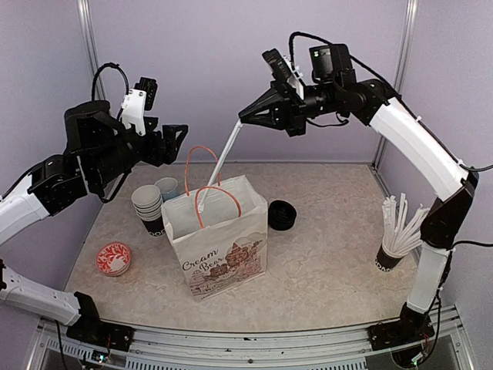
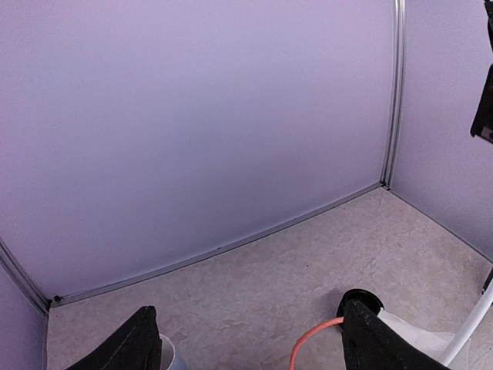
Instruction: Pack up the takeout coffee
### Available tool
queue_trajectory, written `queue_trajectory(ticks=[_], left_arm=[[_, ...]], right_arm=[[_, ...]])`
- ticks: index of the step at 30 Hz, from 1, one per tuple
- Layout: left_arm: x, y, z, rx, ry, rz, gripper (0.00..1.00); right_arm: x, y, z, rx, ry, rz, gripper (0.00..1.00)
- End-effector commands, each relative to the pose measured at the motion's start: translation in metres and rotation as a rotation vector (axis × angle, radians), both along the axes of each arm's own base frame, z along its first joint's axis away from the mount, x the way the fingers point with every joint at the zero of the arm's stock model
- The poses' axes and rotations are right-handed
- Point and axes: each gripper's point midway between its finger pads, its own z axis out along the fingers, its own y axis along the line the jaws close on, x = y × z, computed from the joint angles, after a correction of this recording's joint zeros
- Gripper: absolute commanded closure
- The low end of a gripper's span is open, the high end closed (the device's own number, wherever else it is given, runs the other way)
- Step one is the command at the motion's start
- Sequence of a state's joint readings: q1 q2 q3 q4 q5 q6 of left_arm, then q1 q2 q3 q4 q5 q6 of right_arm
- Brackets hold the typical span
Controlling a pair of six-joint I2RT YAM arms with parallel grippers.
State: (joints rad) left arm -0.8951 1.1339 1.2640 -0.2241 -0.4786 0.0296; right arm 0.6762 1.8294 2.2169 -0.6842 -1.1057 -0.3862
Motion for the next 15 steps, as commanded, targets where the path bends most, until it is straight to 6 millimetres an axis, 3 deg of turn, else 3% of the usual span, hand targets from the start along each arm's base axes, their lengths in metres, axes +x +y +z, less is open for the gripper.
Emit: queue_trajectory(ticks=[1, 4, 8, 11, 15], left_arm=[[-0.005, 0.013, 0.005, -0.032, -0.002, 0.020, 0.21], [-0.005, 0.015, 0.004, -0.028, -0.003, 0.024, 0.21], [-0.008, 0.016, 0.002, -0.028, 0.000, 0.018, 0.21], [-0.009, 0.018, -0.001, -0.024, 0.001, 0.015, 0.21], [-0.010, 0.019, -0.006, -0.008, 0.006, 0.014, 0.21]], right_arm=[[-0.010, 0.046, -0.017, -0.017, 0.026, 0.051, 1.00], [-0.024, 0.078, -0.052, -0.073, 0.080, 0.119, 1.00], [-0.034, 0.095, -0.084, -0.140, 0.119, 0.156, 1.00], [-0.032, 0.090, -0.090, -0.165, 0.087, 0.122, 0.74], [-0.027, 0.075, -0.088, -0.197, 0.003, 0.032, 0.62]])
